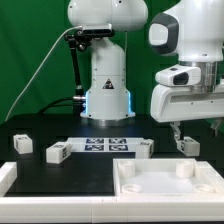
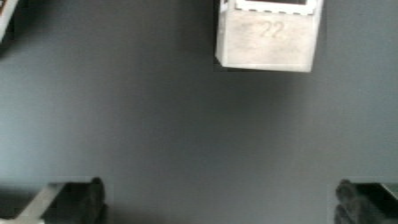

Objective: Assemble one leg

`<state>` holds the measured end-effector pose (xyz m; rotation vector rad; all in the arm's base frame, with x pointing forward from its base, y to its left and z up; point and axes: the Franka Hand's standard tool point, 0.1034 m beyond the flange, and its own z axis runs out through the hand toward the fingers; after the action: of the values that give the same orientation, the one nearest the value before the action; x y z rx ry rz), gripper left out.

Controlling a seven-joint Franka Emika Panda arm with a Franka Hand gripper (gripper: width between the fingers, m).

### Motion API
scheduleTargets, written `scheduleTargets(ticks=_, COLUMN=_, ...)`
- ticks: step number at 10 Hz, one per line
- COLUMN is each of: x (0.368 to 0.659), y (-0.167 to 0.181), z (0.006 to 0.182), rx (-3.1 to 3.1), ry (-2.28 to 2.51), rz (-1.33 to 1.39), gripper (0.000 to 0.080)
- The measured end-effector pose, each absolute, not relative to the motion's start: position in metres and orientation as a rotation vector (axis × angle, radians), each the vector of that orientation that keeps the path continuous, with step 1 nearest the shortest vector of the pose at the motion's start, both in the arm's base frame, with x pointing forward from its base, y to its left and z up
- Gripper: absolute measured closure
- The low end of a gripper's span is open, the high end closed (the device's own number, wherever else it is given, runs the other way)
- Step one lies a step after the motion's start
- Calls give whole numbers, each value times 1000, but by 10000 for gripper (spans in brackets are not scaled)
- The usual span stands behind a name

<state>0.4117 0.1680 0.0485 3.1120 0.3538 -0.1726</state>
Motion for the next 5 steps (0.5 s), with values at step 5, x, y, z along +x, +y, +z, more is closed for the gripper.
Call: scheduleTargets(ticks=5, x=409, y=170, z=41, rx=2957, ry=289, rz=-754, gripper=150)
